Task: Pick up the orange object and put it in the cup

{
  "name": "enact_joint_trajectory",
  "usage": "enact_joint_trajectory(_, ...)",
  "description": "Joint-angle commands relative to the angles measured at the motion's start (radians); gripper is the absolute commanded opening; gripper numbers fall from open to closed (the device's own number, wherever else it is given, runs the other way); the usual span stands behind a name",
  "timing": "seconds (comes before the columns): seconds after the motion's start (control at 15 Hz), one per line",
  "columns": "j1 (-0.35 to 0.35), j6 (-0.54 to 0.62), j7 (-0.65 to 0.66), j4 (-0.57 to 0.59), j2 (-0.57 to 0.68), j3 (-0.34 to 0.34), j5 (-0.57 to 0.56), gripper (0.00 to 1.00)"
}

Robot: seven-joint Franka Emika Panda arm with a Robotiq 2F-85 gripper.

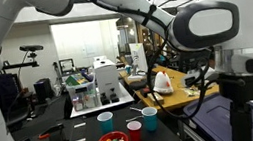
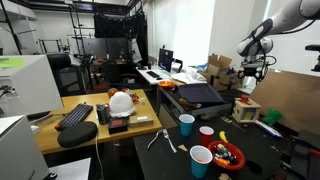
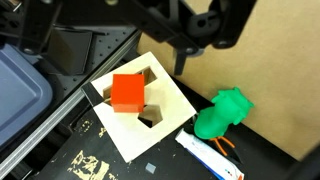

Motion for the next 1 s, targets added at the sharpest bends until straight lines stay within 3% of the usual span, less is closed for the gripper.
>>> enact_joint_trajectory(0.0, -0.036, -0.027, -0.077, 0.025, 0.026, 0.023, 0.061, 1.0)
enact_joint_trajectory(0.4, -0.064, -0.017, -0.153, 0.02, 0.074, 0.047, 0.119, 1.0)
enact_joint_trajectory(0.93, -0.06, -0.002, -0.178, 0.016, 0.109, 0.051, 0.117, 1.0)
